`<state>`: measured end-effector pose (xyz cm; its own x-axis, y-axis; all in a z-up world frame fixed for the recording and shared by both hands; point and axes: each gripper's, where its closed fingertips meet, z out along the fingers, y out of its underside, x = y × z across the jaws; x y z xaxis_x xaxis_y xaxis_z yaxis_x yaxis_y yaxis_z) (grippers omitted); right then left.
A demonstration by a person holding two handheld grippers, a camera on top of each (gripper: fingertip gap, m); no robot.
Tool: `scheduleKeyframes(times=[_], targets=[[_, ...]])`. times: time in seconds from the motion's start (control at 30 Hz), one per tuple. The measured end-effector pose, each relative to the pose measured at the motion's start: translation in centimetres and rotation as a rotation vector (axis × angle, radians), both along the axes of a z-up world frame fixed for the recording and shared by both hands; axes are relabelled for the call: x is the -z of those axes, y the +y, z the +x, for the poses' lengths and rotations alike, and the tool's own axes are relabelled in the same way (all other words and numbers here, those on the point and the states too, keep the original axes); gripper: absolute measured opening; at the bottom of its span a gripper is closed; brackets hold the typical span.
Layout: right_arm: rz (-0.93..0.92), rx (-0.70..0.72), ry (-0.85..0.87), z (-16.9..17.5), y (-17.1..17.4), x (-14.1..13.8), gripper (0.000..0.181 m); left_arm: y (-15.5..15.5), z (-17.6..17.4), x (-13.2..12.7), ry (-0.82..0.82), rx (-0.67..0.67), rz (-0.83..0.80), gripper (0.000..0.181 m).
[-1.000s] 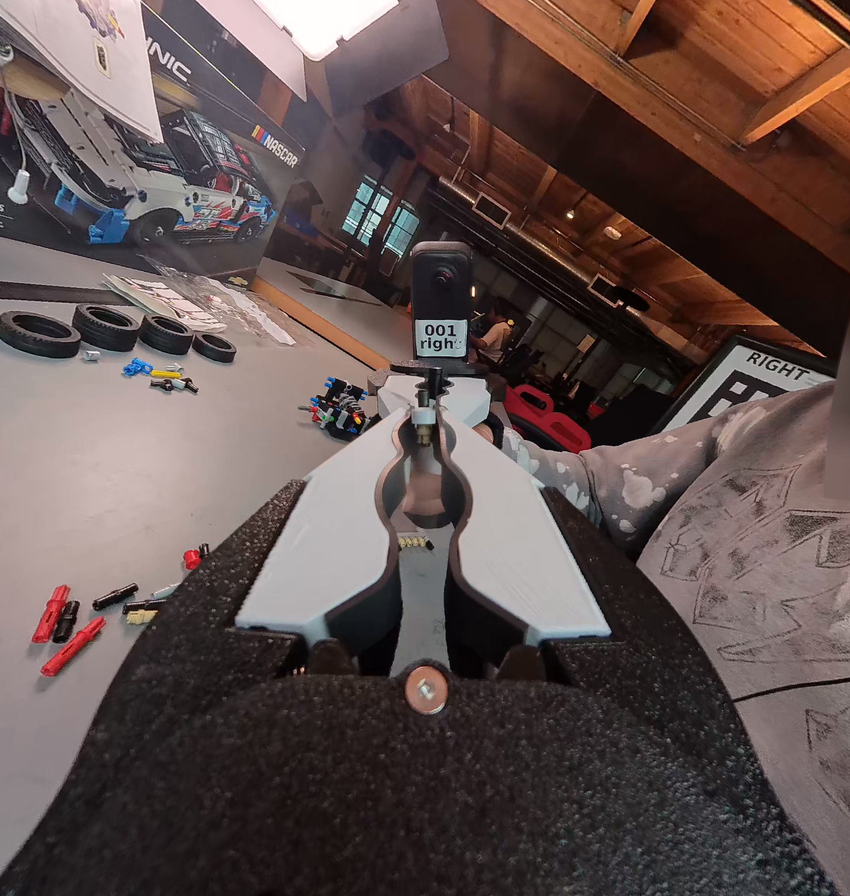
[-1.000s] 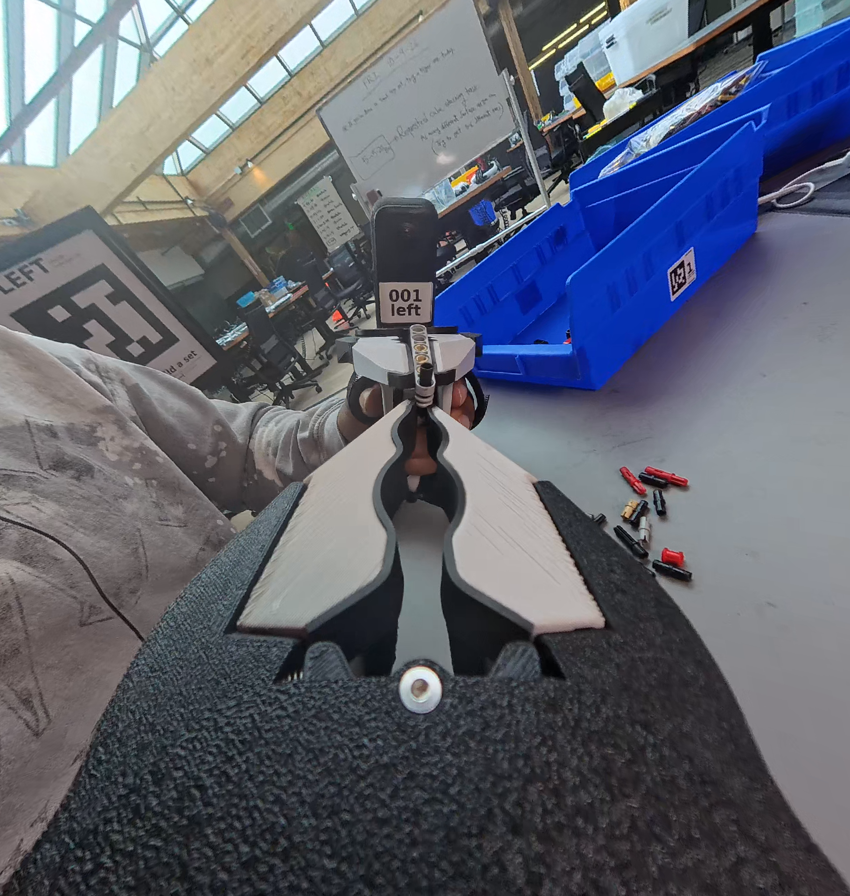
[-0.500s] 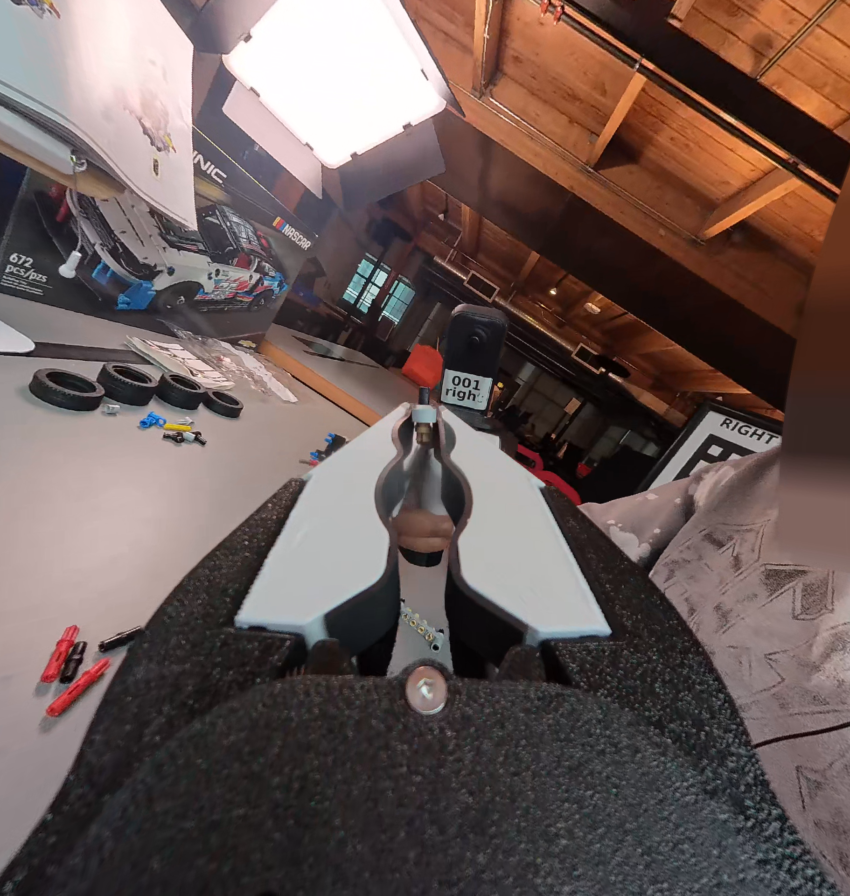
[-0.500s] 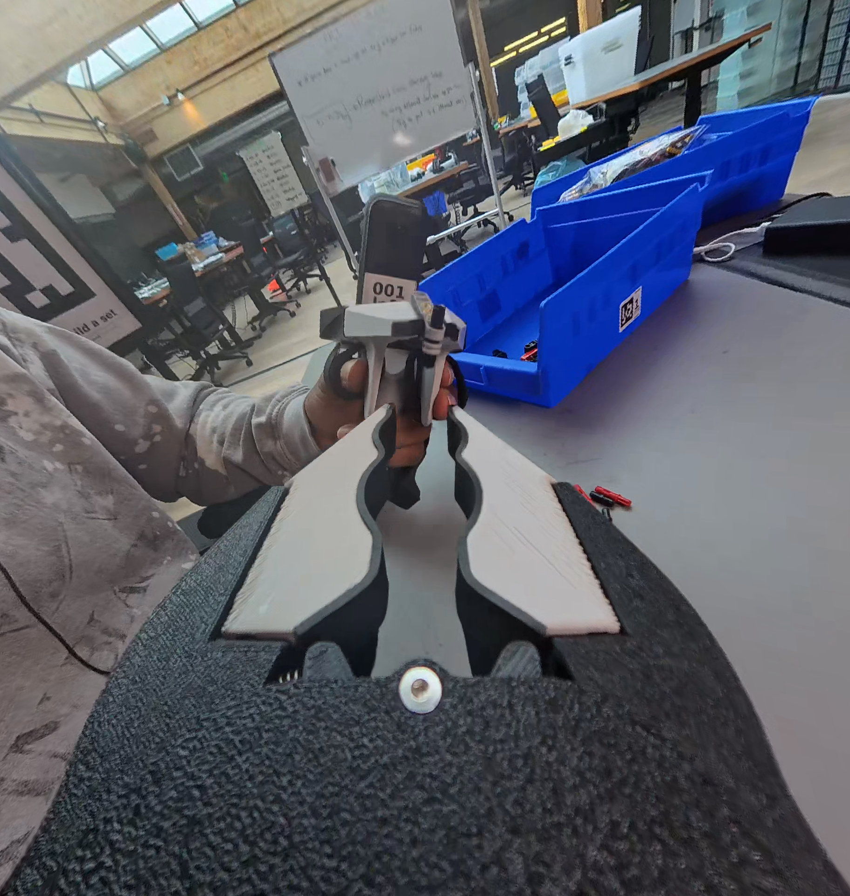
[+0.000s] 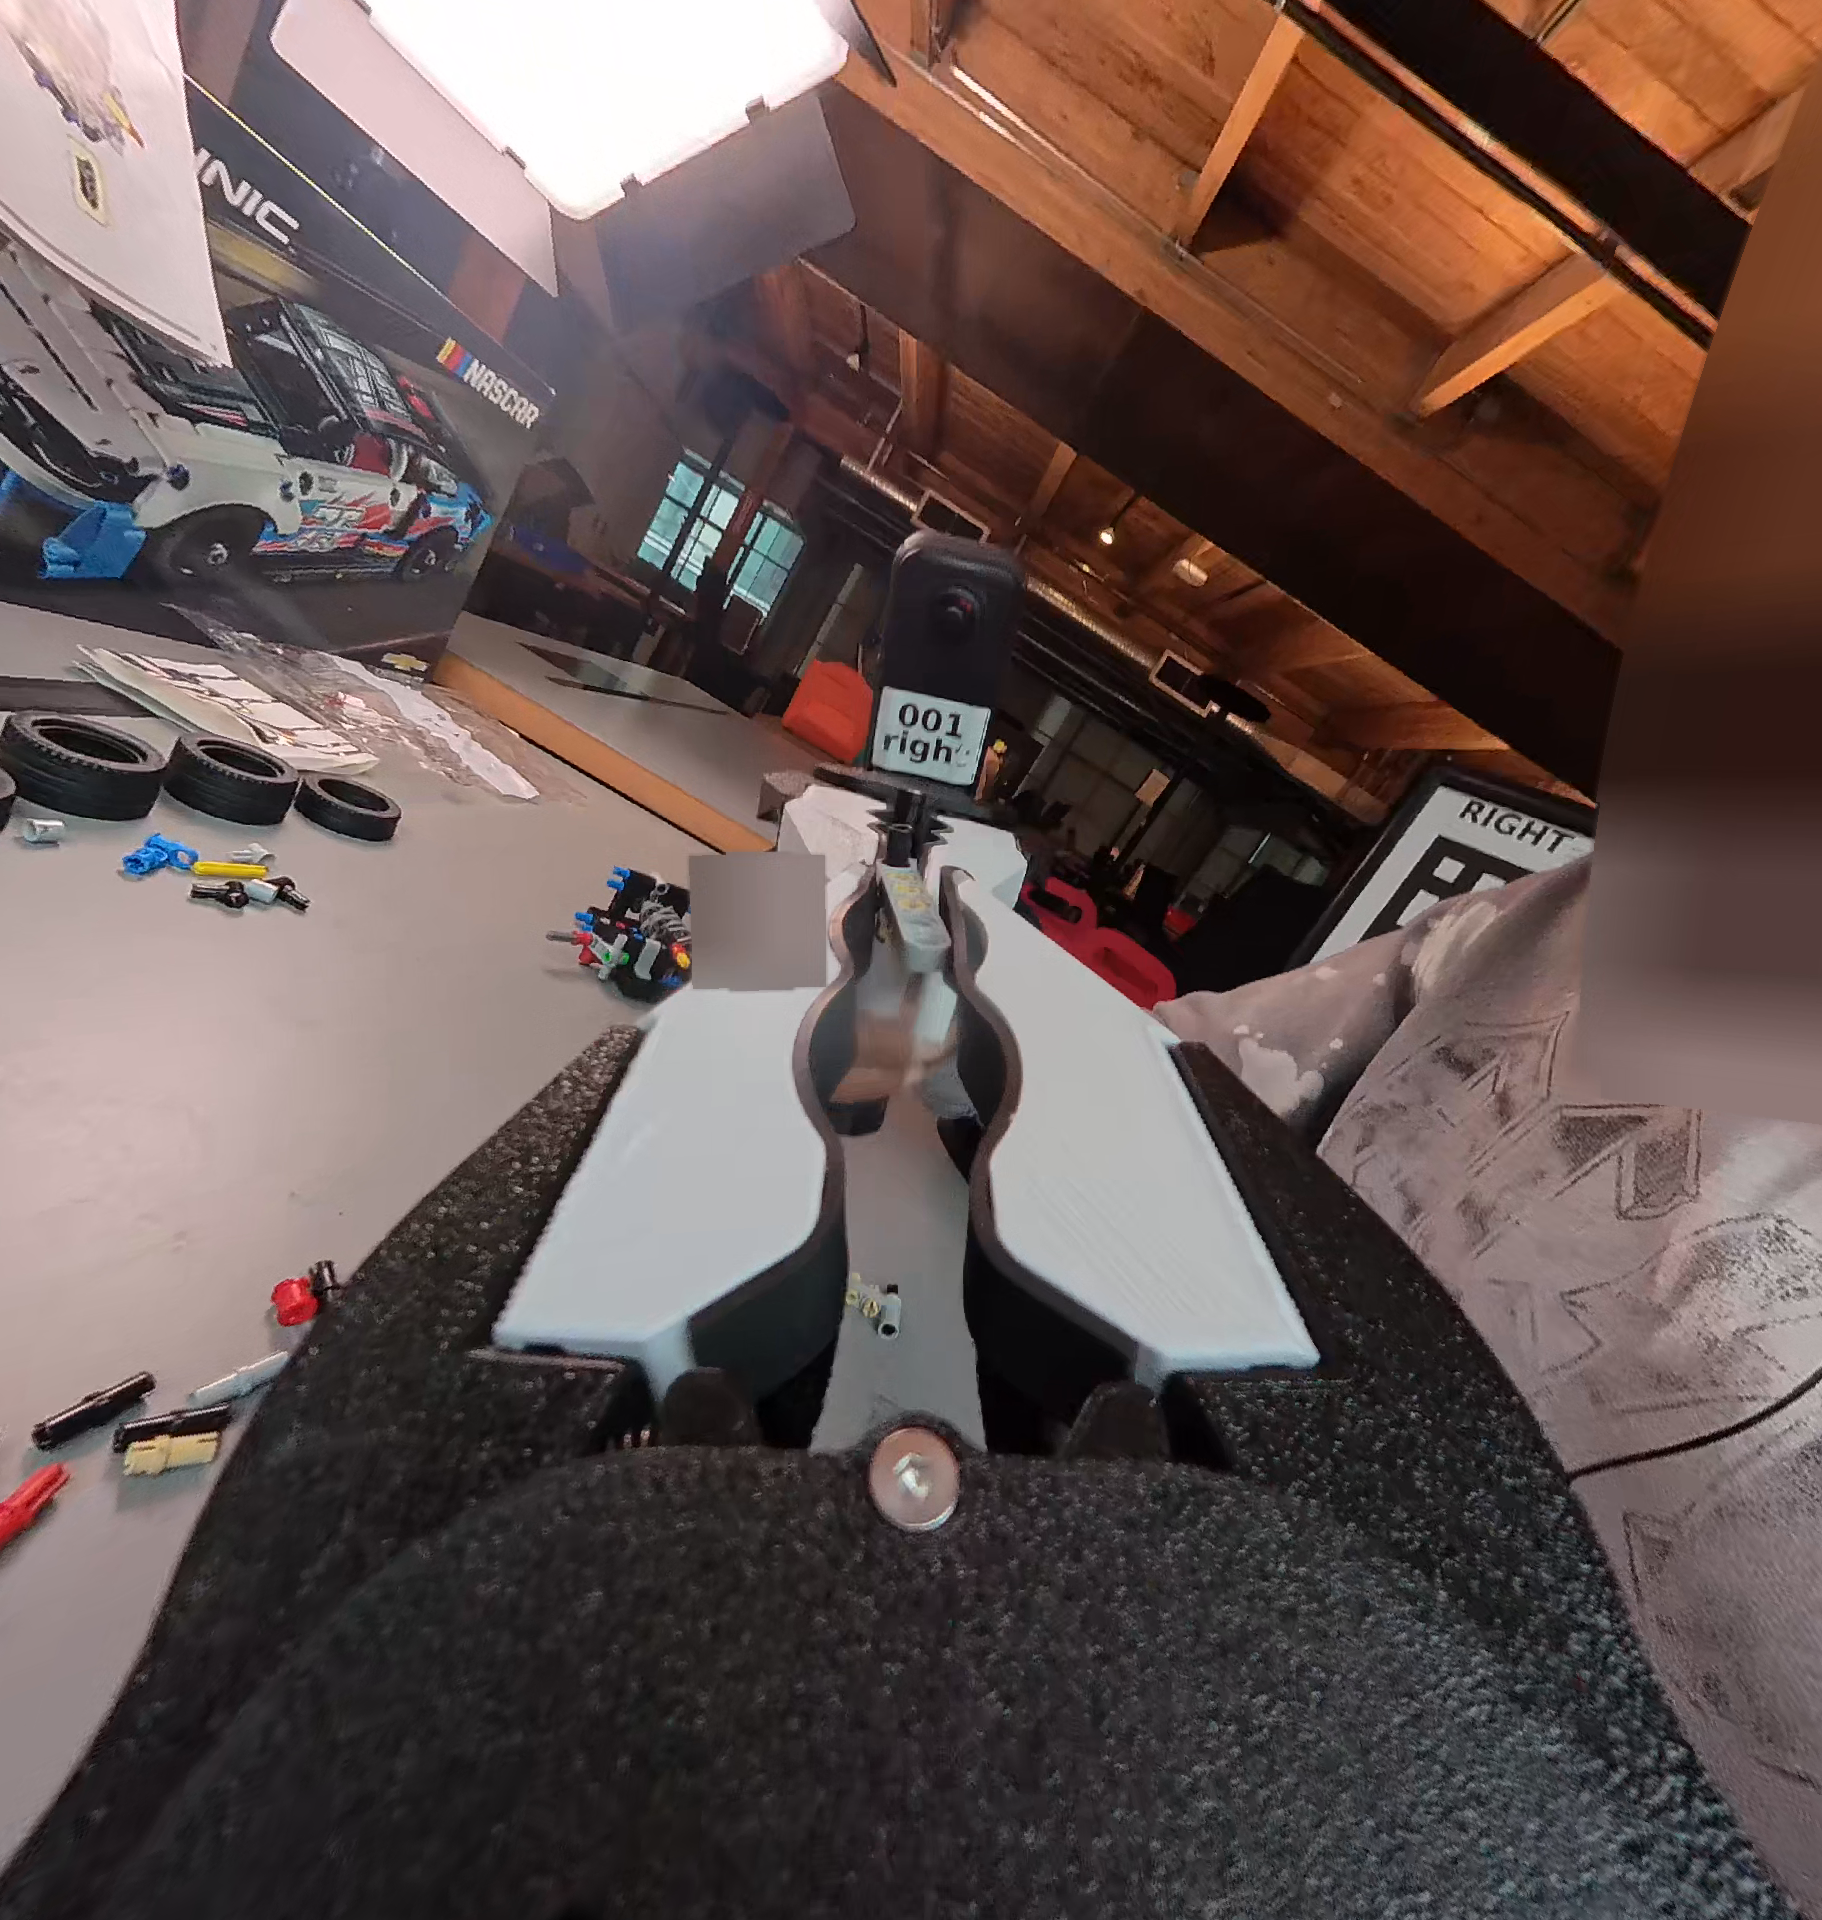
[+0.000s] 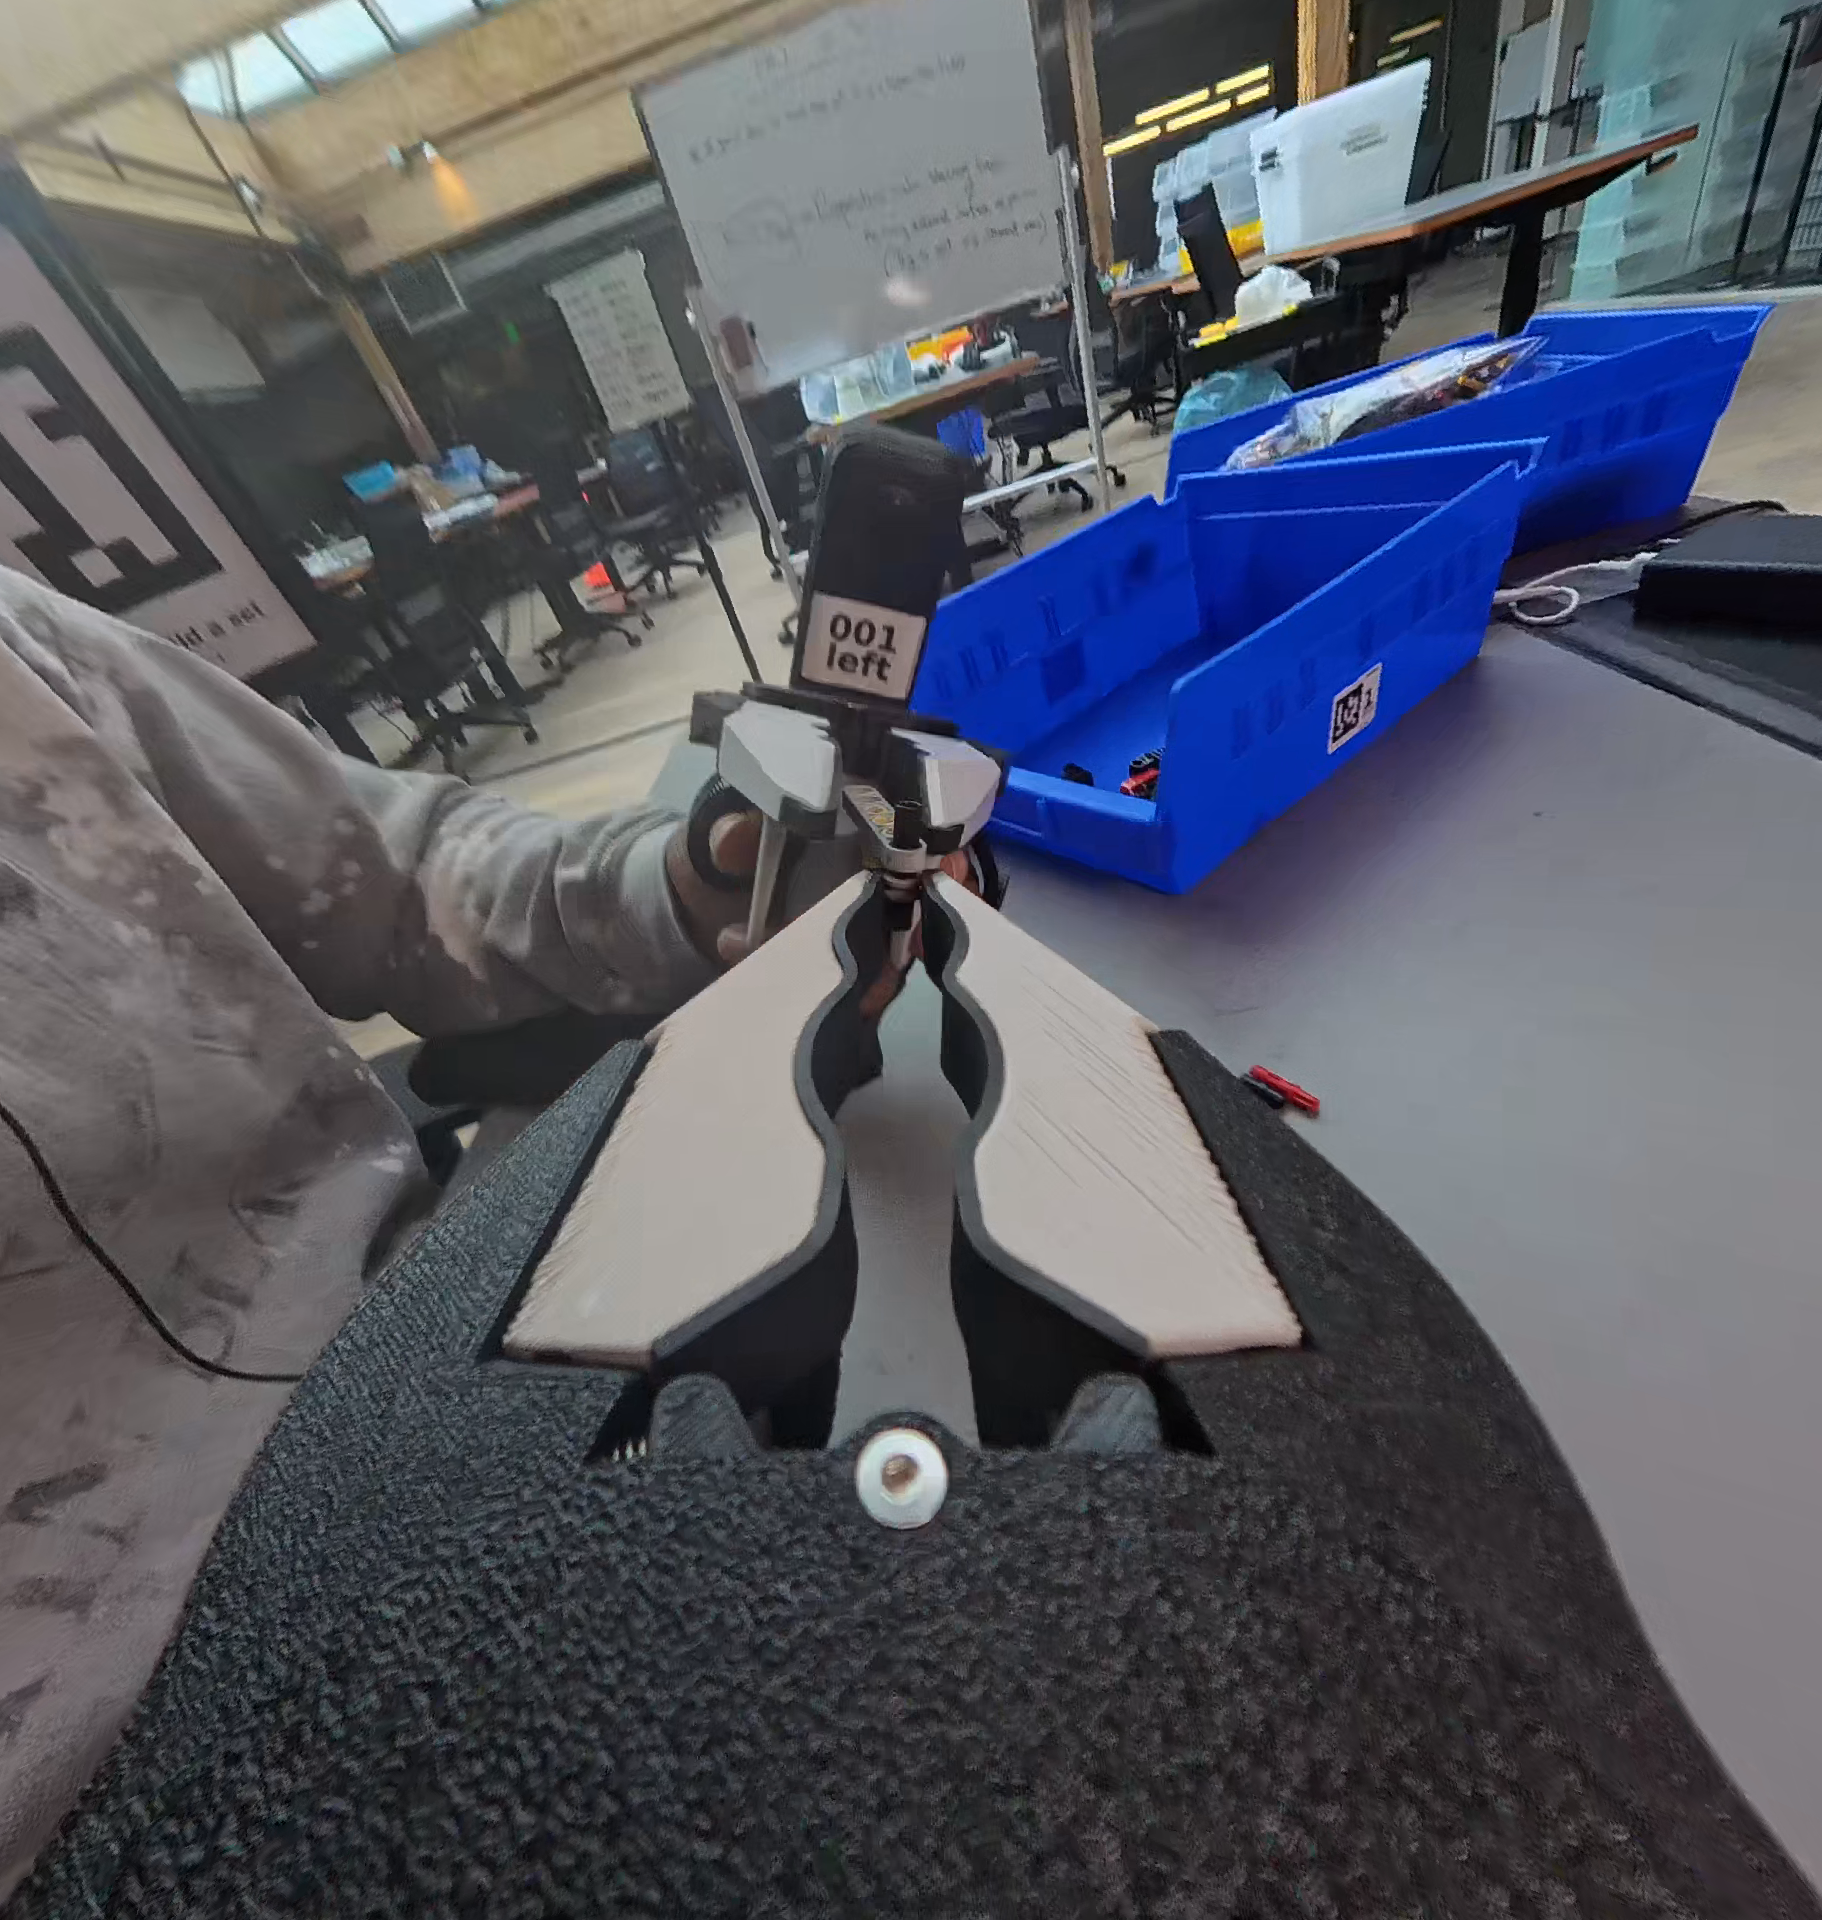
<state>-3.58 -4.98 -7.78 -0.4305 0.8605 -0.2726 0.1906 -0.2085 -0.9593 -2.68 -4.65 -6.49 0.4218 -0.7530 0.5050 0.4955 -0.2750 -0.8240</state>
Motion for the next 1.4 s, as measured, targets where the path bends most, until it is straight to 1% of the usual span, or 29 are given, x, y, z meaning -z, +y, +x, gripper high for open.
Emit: scheduleKeyframes(times=[0.03, 0.1, 0.17, 0.2, 0.23, 0.27, 0.33, 0.43, 0.5, 0.57, 0.73, 0.77, 0.8, 0.83, 0.87, 0.9, 0.93, 0.97, 1.03, 1.07, 1.1, 1.23, 1.3, 1.33, 1.4], targets=[[0.086, -0.01, -0.037, 0.2, -0.1, 0.7, 0.006, -0.2, 0.2, 0.4, 0.06, 0.025, -0.006, 0.015], [0.229, -0.004, -0.087, 0.5, -0.2, 1.8, 0.006, -0.7, 0.9, 1.8, 0.234, 0.061, -0.013, 0.022], [0.341, -0.03, -0.119, 1.0, -0.8, 2.5, 0.006, -1.0, 1.3, 2.9, 0.404, 0.059, 0.01, 0.021], [0.39, -0.033, -0.12, 1.1, -1.0, 2.7, 0.006, -1.1, 1.4, 3.2, 0.459, 0.058, 0.021, 0.019], [0.429, -0.044, -0.119, 1.2, -1.3, 2.8, 0.006, -1.3, 1.4, 3.3, 0.496, 0.057, 0.028, 0.017], [0.469, -0.049, -0.115, 1.3, -1.6, 2.9, 0.006, -1.4, 1.4, 3.5, 0.524, 0.059, 0.031, 0.01], [0.566, -0.031, -0.102, 1.2, -1.8, 3.1, 0.006, -1.7, 1.3, 3.7, 0.586, 0.057, 0.043, 0.009], [0.636, -0.024, -0.089, 1.1, -2.1, 3.2, 0.006, -2.2, 1.3, 3.9, 0.695, 0.045, 0.094, 0.007], [0.647, -0.013, -0.08, 1.0, -2.1, 3.1, 0.006, -2.3, 1.2, 3.5, 0.702, 0.031, 0.137, 0.006], [0.612, -0.012, -0.06, 1.0, -2.0, 2.6, 0.006, -2.3, 1.2, 2.8, 0.65, 0.009, 0.17, 0.005], [0.568, -0.021, -0.068, 1.2, -1.4, 3.2, 0.006, -1.8, 1.5, 2.8, 0.61, -0.019, 0.19, 0.004], [0.594, -0.01, -0.131, 1.2, -0.7, 4.3, 0.005, -2.2, 1.7, 1.7, 0.55, -0.015, 0.231, 0.004], [0.714, -0.001, -0.24, 1.5, 0.9, 7.5, 0.006, -2.9, 1.4, -0.8, 0.427, -0.015, 0.285, 0.0], [0.681, -0.017, -0.263, 1.6, 1.0, 9.2, 0.006, -3.1, 0.7, -2.7, 0.386, -0.047, 0.309, 0.0], [0.553, -0.033, -0.214, 1.3, 0.0, 8.5, 0.006, -3.1, 0.2, -3.0, 0.467, -0.088, 0.347, 0.0], [0.55, -0.031, -0.184, 1.0, -0.3, 7.4, 0.006, -3.0, -0.3, -2.5, 0.547, -0.114, 0.366, 0.0], [0.607, -0.02, -0.158, 0.7, -0.3, 6.5, 0.006, -2.7, -0.8, -1.5, 0.572, -0.115, 0.322, 0.0], [0.619, -0.015, -0.154, 0.5, -0.2, 6.0, 0.006, -2.3, -1.2, 0.0, 0.595, -0.1, 0.246, 0.0], [0.658, -0.001, -0.169, 0.5, 0.2, 6.4, 0.006, -1.4, -1.4, 2.8, 0.668, -0.086, 0.129, 0.001], [0.679, -0.006, -0.171, 0.7, 0.1, 6.7, 0.006, -1.3, -1.0, 3.6, 0.698, -0.062, 0.108, 0.017], [0.688, -0.009, -0.171, 0.9, -0.2, 6.9, 0.006, -1.2, -0.6, 4.4, 0.738, -0.037, 0.091, 0.027], [0.751, -0.016, -0.18, 1.0, -0.6, 7.0, 0.006, -1.4, 0.8, 6.7, 0.848, 0.012, 0.071, 0.023], [0.787, -0.022, -0.186, 1.0, -0.7, 7.2, 0.006, -1.3, 0.8, 7.8, 0.944, 0.005, 0.072, 0.023], [0.811, -0.024, -0.191, 1.1, -0.8, 7.3, 0.006, -1.2, 0.8, 8.2, 0.988, -0.001, 0.08, 0.02], [0.866, -0.03, -0.2, 1.2, -0.9, 7.7, 0.006, -1.2, 0.9, 8.8, 1.058, -0.005, 0.089, 0.009]])
